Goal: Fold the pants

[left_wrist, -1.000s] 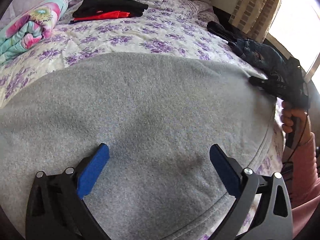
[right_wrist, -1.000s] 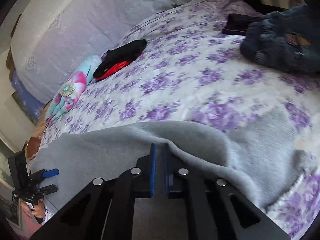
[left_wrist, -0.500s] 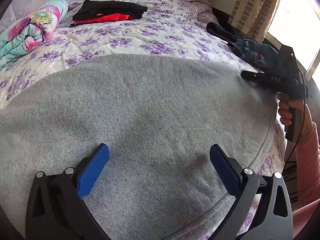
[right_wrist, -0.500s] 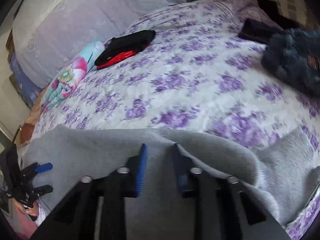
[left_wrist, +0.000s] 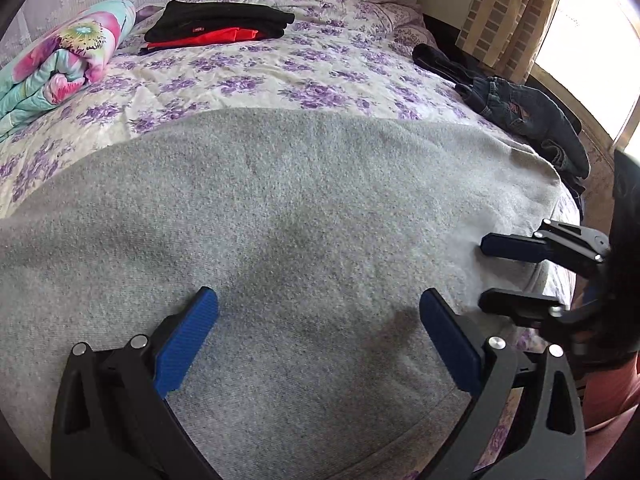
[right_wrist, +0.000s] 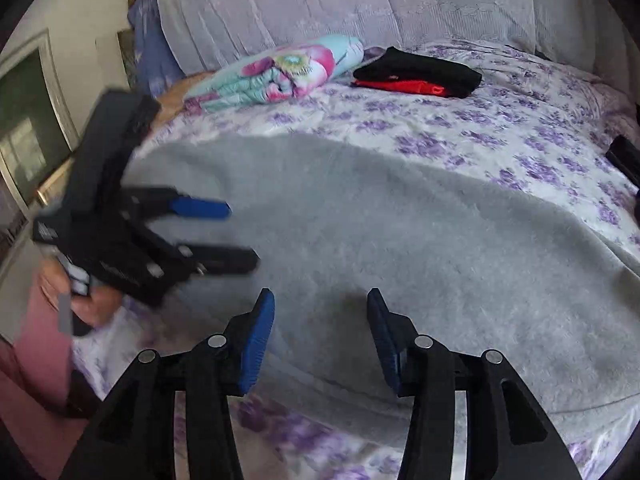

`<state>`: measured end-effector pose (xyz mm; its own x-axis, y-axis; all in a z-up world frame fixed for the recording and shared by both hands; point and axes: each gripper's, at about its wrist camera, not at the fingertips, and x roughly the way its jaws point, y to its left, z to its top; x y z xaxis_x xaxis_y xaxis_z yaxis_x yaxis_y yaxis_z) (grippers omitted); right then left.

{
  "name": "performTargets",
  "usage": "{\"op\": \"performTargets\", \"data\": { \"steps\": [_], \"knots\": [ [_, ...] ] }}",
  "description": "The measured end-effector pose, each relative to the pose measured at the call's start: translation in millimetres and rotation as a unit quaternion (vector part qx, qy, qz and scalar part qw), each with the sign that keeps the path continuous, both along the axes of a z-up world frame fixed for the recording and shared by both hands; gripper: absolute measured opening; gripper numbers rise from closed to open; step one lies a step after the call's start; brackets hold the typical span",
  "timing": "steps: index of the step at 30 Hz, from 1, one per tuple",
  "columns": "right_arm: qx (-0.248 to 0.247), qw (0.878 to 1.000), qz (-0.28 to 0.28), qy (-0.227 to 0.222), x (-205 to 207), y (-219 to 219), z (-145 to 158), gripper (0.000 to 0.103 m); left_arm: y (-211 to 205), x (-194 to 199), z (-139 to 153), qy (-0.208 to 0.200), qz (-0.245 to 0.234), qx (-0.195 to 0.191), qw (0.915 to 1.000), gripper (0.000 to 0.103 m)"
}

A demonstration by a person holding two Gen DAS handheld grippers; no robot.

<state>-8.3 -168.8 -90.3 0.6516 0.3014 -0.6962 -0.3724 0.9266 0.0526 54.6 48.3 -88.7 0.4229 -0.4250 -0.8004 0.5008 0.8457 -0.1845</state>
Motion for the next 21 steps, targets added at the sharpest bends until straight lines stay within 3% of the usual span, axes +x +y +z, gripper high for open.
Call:
{"op": "performTargets", "data": {
  "steps": [3, 5, 7, 8, 11, 18, 21],
  "knots": [
    [0.03, 0.997, -0.077, -0.004, -6.5, -61.2, -0.1, 0.044, -0.4, -0.6, 0.1, 0.0, 0.0, 0.0, 1.0, 0.098],
    [0.024, 0.992, -0.125, -0.011, -13.5, -94.9, 1.4, 0.039, -0.7, -1.0, 0.1, 0.0, 0.0, 0.003, 1.0, 0.098],
    [-0.016, 0.983, -0.181, -0.024, -25.2, -119.4, -0.9, 0.043, -2.1, -3.2, -0.2, -0.001, 0.003, 0.015, 0.9999, 0.098],
    [-0.031, 0.978, -0.203, -0.03, -30.1, -127.6, -2.6, 0.053, -2.5, -5.0, -0.3, -0.004, 0.004, 0.025, 0.9997, 0.098],
    [-0.002, 0.977, -0.211, -0.027, -34.8, -139.6, -9.0, 0.053, 0.1, -13.9, 0.4, -0.02, 0.012, 0.055, 0.9982, 0.098],
    [-0.073, 0.969, -0.234, -0.029, -24.0, -112.5, 11.7, 0.057, 27.9, -41.6, 9.4, -0.055, 0.033, 0.112, 0.9917, 0.098],
    [-0.054, 0.976, -0.201, -0.055, -17.3, -88.4, 34.1, 0.059, 40.6, -50.5, 17.6, -0.064, 0.048, 0.145, 0.9862, 0.098]
  ]
}}
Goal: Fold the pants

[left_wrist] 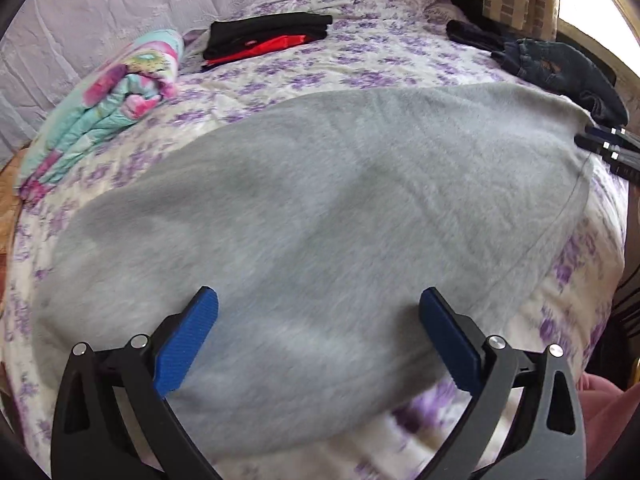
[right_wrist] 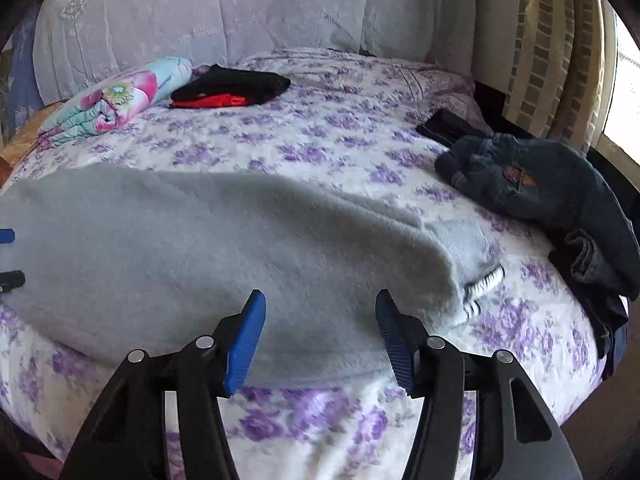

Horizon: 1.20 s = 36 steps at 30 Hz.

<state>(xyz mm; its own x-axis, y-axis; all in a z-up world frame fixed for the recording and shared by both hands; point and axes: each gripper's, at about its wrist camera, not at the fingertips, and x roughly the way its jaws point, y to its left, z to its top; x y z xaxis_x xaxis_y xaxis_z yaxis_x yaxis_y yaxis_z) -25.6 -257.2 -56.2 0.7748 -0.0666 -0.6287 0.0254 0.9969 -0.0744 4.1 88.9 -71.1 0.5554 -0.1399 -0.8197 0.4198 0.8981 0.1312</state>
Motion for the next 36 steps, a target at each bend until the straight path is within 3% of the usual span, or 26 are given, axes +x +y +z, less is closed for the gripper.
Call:
{"op": "performTargets", "data": {
  "steps": [6, 8, 9, 11, 13, 14, 15, 16, 18, 19, 22, 25, 28, 31, 36],
  "knots": [
    [0.025, 0.988, 0.154, -0.017, 46.8, 97.2, 18.8, 0.062, 28.8, 7.7, 29.7, -0.06, 0.059, 0.036, 0.9958, 0.098],
    [0.015, 0.983, 0.183, -0.018, 54.7, 126.1, 17.5, 0.063, 45.2, 20.3, 27.2, -0.053, 0.096, 0.039, 0.9932, 0.098],
    [0.018, 0.981, 0.192, -0.015, 57.7, 132.8, 14.3, 0.069, 53.0, 25.9, 22.3, -0.047, 0.11, 0.037, 0.9922, 0.099],
    [0.046, 0.978, 0.203, 0.018, 67.4, 135.9, -4.0, 0.072, 68.5, 35.5, 7.2, -0.028, 0.126, 0.025, 0.9914, 0.099],
    [0.053, 0.979, 0.188, 0.064, 79.2, 122.6, -30.2, 0.072, 78.0, 30.8, 5.8, -0.035, 0.118, -0.007, 0.9924, 0.099],
    [0.067, 0.978, 0.181, 0.073, 81.2, 108.7, -37.9, 0.066, 78.9, 27.5, 6.9, -0.037, 0.111, -0.008, 0.9931, 0.099],
    [0.116, 0.975, 0.179, 0.068, 77.8, 87.7, -35.2, 0.061, 80.2, 24.4, 8.2, -0.04, 0.105, -0.008, 0.9937, 0.099],
    [0.127, 0.978, 0.155, 0.066, 75.9, 70.8, -32.0, 0.061, 82.9, 22.1, 9.1, -0.041, 0.101, -0.007, 0.994, 0.099],
    [0.051, 0.995, 0.063, 0.05, 67.6, 39.4, -30.7, 0.063, 86.3, 19.2, 9.6, -0.041, 0.099, -0.006, 0.9942, 0.099],
    [0.016, 0.998, 0.02, 0.049, 62.9, 22.0, -34.8, 0.063, 87.8, 18.0, 10.5, -0.041, 0.101, -0.005, 0.9941, 0.099],
    [0.077, 0.996, -0.009, 0.048, 40.5, -14.4, -30.5, 0.064, 84.8, 18.1, 14.9, -0.036, 0.113, 0.007, 0.9929, 0.099],
    [0.086, 0.996, -0.024, -0.005, 2.0, -25.9, -11.3, 0.068, 73.0, 16.7, 26.2, -0.052, 0.122, 0.025, 0.9908, 0.099],
    [0.127, 0.988, -0.067, -0.057, -39.3, -54.9, -3.1, 0.072, 49.5, 9.7, 42.0, -0.08, 0.091, 0.019, 0.9925, 0.099],
    [0.194, 0.972, -0.105, -0.08, -64.6, -90.0, -9.7, 0.073, 15.2, 6.8, 51.1, -0.085, 0.039, -0.023, 0.9954, 0.099],
    [0.303, 0.941, -0.133, -0.071, -66.8, -132.5, -39.3, 0.073, -46.0, 19.5, 32.8, -0.023, -0.014, -0.103, 0.9943, 0.099]
  ]
}}
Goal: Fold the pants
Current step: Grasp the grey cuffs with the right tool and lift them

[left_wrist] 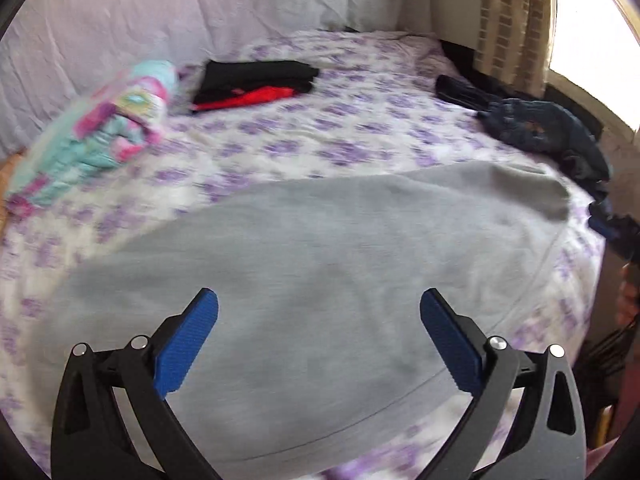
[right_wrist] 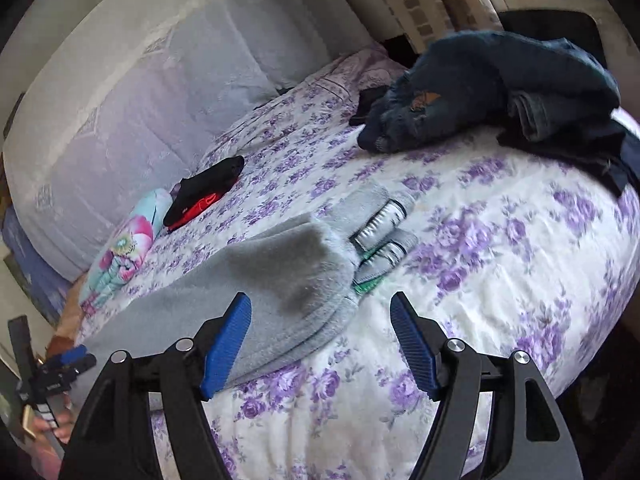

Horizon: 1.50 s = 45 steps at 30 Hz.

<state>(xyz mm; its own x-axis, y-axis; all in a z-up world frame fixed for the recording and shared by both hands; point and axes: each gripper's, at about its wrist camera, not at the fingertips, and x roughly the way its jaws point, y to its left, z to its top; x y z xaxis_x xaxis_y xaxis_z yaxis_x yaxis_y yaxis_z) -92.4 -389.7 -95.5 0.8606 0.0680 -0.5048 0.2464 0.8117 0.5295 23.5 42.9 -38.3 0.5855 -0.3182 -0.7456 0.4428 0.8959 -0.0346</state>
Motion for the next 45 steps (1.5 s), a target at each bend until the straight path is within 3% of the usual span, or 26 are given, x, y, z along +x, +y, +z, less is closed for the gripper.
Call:
{"op": "performTargets", "data": {
  "steps": [4, 8, 12, 15, 16, 18, 21, 23, 28, 33, 36, 39, 42, 44, 45],
  "knots": [
    [0.057, 0.998, 0.011, 0.004, 14.9, -10.4, -17.9, 0.073, -34.0, 13.4, -42.5, 0.103, -0.021, -0.061, 0.9926, 0.099],
    [0.063, 0.997, 0.02, 0.035, 38.7, -11.7, -27.2, 0.073, -56.1, -3.3, -57.8, 0.039, -0.01, 0.006, 0.9992, 0.099],
    [0.087, 0.995, 0.037, 0.03, 58.1, -13.2, -26.5, 0.087, -49.8, -3.6, -57.1, 0.033, -0.005, -0.003, 0.9995, 0.099],
    [0.109, 0.993, 0.046, 0.021, 70.0, -16.6, -26.2, 0.087, -49.0, -3.6, -57.2, 0.029, -0.003, -0.002, 0.9996, 0.099],
    [0.119, 0.992, 0.049, 0.015, 71.7, -17.9, -25.7, 0.086, -49.6, -1.9, -55.8, 0.029, -0.002, 0.001, 0.9996, 0.099],
    [0.147, 0.987, 0.059, 0.006, 76.4, -19.4, -29.2, 0.073, -51.8, 1.1, -52.4, 0.038, 0.012, -0.001, 0.9992, 0.099],
    [0.146, 0.988, 0.052, 0.008, 77.6, -21.2, -35.0, 0.052, -66.7, 3.5, -40.0, 0.061, 0.007, -0.053, 0.9967, 0.099],
    [0.15, 0.988, 0.046, 0.003, 75.2, -24.4, -39.2, 0.045, -84.8, 1.0, -35.0, 0.051, 0.011, -0.061, 0.9968, 0.099],
    [0.161, 0.986, 0.046, -0.017, 69.8, -27.3, -42.2, 0.044, -129.1, -4.7, -55.0, 0.018, 0.073, 0.025, 0.9969, 0.099],
    [0.139, 0.99, 0.023, -0.017, 69.6, -20.7, -40.6, 0.044, -130.6, -0.9, -48.0, 0.046, 0.118, -0.015, 0.9919, 0.099],
    [0.118, 0.993, 0.017, -0.012, 69.6, -18.5, -40.7, 0.033, -142.3, -9.1, -57.8, 0.014, 0.125, 0.03, 0.9917, 0.099],
    [0.08, 0.997, 0.014, -0.008, 68.3, -11.9, -33.8, 0.028, -142.2, -10.5, -57.1, 0.01, 0.129, 0.031, 0.9911, 0.099],
    [-0.046, 0.999, 0.008, -0.016, 67.4, 15.8, -2.9, 0.026, -140.0, -9.7, -57.0, 0.013, 0.126, 0.025, 0.9916, 0.099],
    [-0.155, 0.987, 0.009, -0.033, 66.6, 44.4, 21.6, 0.026, -139.1, -9.5, -57.0, 0.013, 0.126, 0.026, 0.9916, 0.099],
    [-0.227, 0.973, 0.01, -0.04, 67.1, 64.9, 34.0, 0.025, -138.6, -9.2, -57.0, 0.014, 0.126, 0.025, 0.9917, 0.099]
  ]
}}
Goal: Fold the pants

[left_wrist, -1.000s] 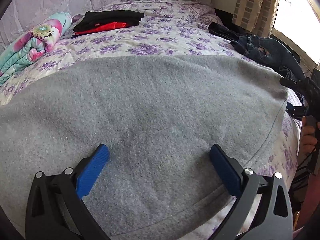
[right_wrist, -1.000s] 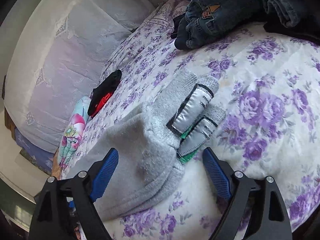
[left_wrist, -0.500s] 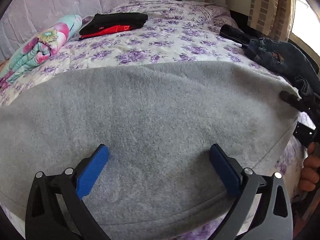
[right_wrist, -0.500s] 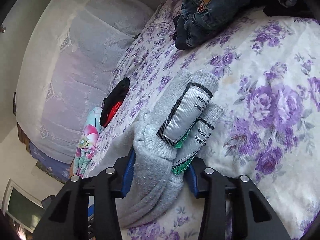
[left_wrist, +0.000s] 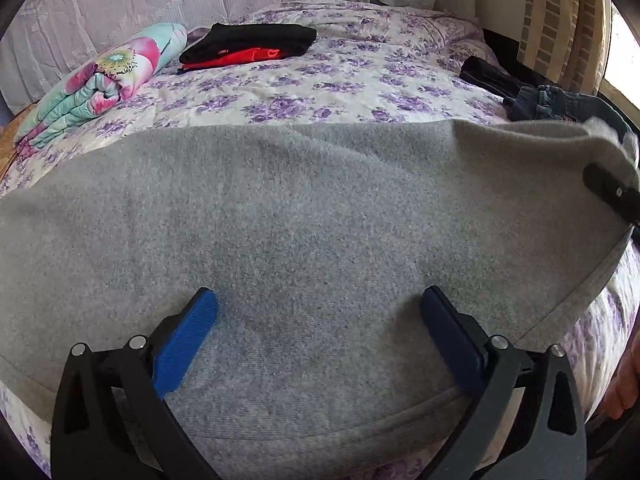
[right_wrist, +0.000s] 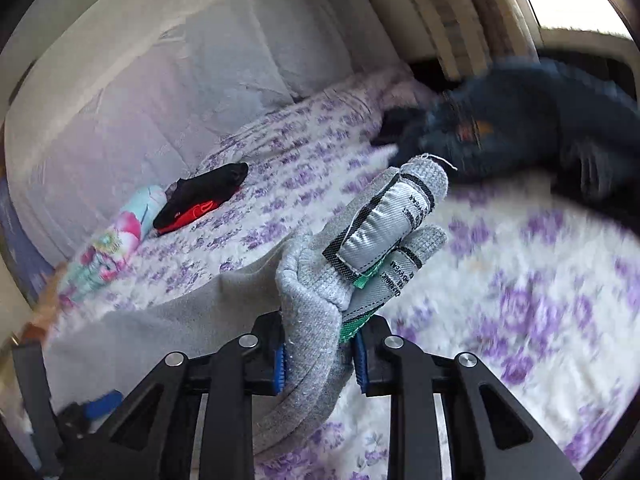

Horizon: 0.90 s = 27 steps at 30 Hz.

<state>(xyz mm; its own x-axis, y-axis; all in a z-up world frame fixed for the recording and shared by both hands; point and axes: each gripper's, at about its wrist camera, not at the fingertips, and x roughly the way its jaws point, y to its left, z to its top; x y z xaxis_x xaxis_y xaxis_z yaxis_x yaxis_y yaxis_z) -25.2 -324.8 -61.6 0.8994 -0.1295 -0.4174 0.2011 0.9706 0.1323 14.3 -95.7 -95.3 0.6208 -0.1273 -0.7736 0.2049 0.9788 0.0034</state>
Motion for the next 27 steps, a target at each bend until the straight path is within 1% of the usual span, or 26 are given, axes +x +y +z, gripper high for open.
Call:
{"op": "performTargets", "data": {
  "steps": [2, 3, 4, 5, 6, 7, 8, 10, 11, 12, 15, 17, 18, 19, 21, 22, 24, 27],
  "knots": [
    [-0.102, 0.995, 0.01, -0.009, 2.1, 33.1, 14.1, 0.025, 3.0, 2.0, 0.7, 0.005, -0.005, -0.009, 0.9999, 0.099],
    [-0.148, 0.989, 0.021, -0.013, 3.7, 50.5, 20.0, 0.025, 10.4, 2.4, 3.8, 0.012, -0.013, -0.03, 0.9994, 0.098],
    [-0.18, 0.983, 0.03, -0.014, 4.7, 63.8, 24.1, 0.025, 17.7, 2.1, 7.5, 0.016, -0.014, -0.05, 0.9985, 0.098],
    [-0.21, 0.977, 0.041, -0.014, 6.5, 76.9, 28.0, 0.025, 31.8, 0.3, 14.3, 0.015, -0.005, -0.075, 0.9971, 0.098],
    [-0.242, 0.969, 0.053, -0.013, 7.7, 91.1, 30.8, 0.025, 48.0, -2.9, 22.4, 0.003, 0.008, -0.094, 0.9956, 0.098],
    [-0.269, 0.961, 0.064, -0.013, 7.9, 104.0, 32.1, 0.025, 69.2, -7.4, 33.9, -0.022, 0.026, -0.104, 0.9939, 0.098],
    [-0.293, 0.953, 0.074, -0.013, 8.7, 117.1, 32.7, 0.025, 88.3, -11.3, 43.7, -0.047, 0.045, -0.106, 0.9922, 0.098],
    [-0.338, 0.936, 0.099, -0.009, 10.7, 145.2, 29.5, 0.025, 127.5, -15.3, 58.0, -0.084, 0.077, -0.11, 0.9874, 0.098],
    [-0.358, 0.927, 0.113, -0.006, 11.1, 158.3, 25.2, 0.025, 142.1, -15.7, 61.5, -0.092, 0.086, -0.112, 0.9858, 0.098],
    [-0.385, 0.913, 0.131, 0.001, 12.8, 174.2, 18.1, 0.025, 157.9, -15.7, 63.8, -0.098, 0.097, -0.112, 0.9841, 0.098],
    [-0.438, 0.881, 0.175, 0.036, 17.5, 212.9, -6.1, 0.025, 203.4, -15.4, 64.5, -0.113, 0.149, -0.112, 0.976, 0.098],
    [-0.473, 0.857, 0.197, 0.057, 19.8, 233.5, -24.7, 0.025, 226.1, -14.3, 60.7, -0.113, 0.169, -0.13, 0.9705, 0.098],
    [-0.493, 0.842, 0.209, 0.069, 19.5, 243.2, -35.4, 0.025, 233.8, -13.8, 57.4, -0.111, 0.172, -0.139, 0.969, 0.098],
    [-0.507, 0.831, 0.217, 0.074, 17.8, 250.5, -42.1, 0.025, 237.6, -13.2, 54.4, -0.109, 0.169, -0.144, 0.9688, 0.098],
    [-0.53, 0.814, 0.224, 0.075, 12.5, 259.7, -47.7, 0.025, 240.8, -13.5, 48.9, -0.107, 0.164, -0.146, 0.9698, 0.098],
    [-0.538, 0.809, 0.225, 0.073, 9.3, 262.6, -47.4, 0.025, 239.6, -13.5, 46.7, -0.109, 0.161, -0.142, 0.9706, 0.098],
    [-0.546, 0.803, 0.227, 0.076, 6.1, 264.9, -45.9, 0.025, 236.9, -14.2, 47.0, -0.117, 0.154, -0.137, 0.9715, 0.098],
    [-0.547, 0.798, 0.236, 0.09, 5.1, 267.0, -52.4, 0.027, 240.7, -13.1, 45.7, -0.115, 0.141, -0.15, 0.9718, 0.098]
  ]
}}
